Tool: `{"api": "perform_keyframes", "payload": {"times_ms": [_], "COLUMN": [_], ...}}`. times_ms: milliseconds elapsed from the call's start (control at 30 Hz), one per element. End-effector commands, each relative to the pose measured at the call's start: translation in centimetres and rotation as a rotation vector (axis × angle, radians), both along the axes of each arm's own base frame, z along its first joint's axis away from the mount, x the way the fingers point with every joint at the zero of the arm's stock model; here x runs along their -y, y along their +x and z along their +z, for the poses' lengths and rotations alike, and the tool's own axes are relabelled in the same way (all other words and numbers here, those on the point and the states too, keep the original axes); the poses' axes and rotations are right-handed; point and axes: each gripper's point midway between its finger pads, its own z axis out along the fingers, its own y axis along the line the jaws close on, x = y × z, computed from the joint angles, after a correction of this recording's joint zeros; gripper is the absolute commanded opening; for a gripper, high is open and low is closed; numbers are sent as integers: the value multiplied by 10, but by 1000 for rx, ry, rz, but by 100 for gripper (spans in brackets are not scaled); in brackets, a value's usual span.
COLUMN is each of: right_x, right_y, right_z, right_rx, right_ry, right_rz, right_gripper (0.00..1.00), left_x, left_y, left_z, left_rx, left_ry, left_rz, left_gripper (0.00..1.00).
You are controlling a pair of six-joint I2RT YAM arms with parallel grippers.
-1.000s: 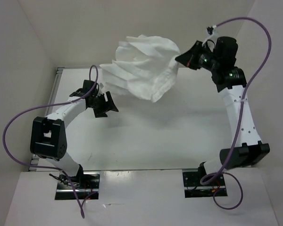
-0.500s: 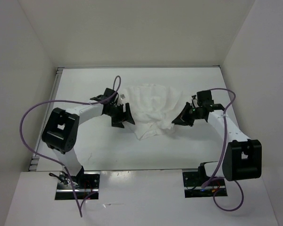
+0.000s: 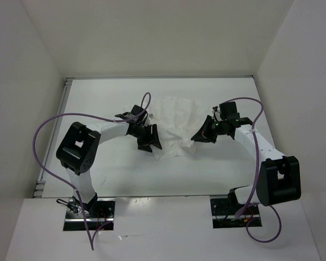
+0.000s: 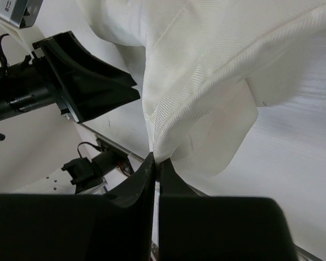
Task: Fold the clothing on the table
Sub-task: Flatten the skirt out
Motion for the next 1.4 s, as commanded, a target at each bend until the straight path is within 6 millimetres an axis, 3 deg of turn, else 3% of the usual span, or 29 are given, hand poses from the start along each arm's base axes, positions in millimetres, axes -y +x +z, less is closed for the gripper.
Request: {"api": "perform_keyframes", "payload": {"times_ms": [0,133,300,333,367,400,433,533,600,700,733,867,1000,1033,1067,1100,1133,1167,1233,1300,1367], "right_x": [3,7,23,23,26,28,29,36,46,62,67,76,79,77,74,74,71,71,71,72,72], "right_y": [10,7,6,4,5,6,4,1,-4,-11,-17,-17,-17,-18,-19,-20,-21,-21,-22,-22,-22], "right_z": [6,7,6,8,11,11,10,10,4,-10,-15,-29,-42,-43,-44,-48,-50,-53,-55,-56,-56], "right_rx": [52,52,53,56,65,65,65,60,34,-1,-19,-75,-127,-131,-140,-155,-163,-177,-188,-187,-187], "right_ry": [-26,-36,-45,-45,-44,-45,-45,-50,-79,-140,-162,-199,-220,-214,-207,-208,-210,-211,-212,-220,-220], "right_rz": [-17,-12,-49,-50,-60,-70,-70,-86,-113,-150,-157,-188,-200,-187,-173,-171,-160,-158,-157,-161,-161], "right_gripper": [0,0,0,0,0,0,0,0,0,0,0,0,0,0,0,0,1,1,2,2,2], "left_x": [7,0,0,0,-3,-1,-4,-2,-14,-50,-72,-106,-114,-110,-101,-93,-86,-72,-64,-67,-72], "left_y": [-10,-22,-33,-30,-32,-28,-29,-18,-9,12,16,23,24,23,19,20,17,12,8,1,-8], "left_z": [-12,-39,-58,-57,-59,-56,-58,-42,-30,-18,-23,-24,-21,-20,-15,-7,-1,17,33,51,47], "left_rx": [-37,-101,-119,-109,-103,-92,-95,-51,-9,29,19,13,31,27,21,35,40,50,75,104,93], "left_ry": [21,84,205,216,245,239,256,234,252,318,374,428,444,425,365,317,270,169,105,94,109], "left_rz": [-15,-34,-96,-91,-102,-101,-98,-96,-81,12,51,111,121,106,73,65,45,18,3,5,20], "left_gripper": [58,58,58,51,19,6,0,0,0,0,0,0,0,2,41,60,67,70,83,85,86]}}
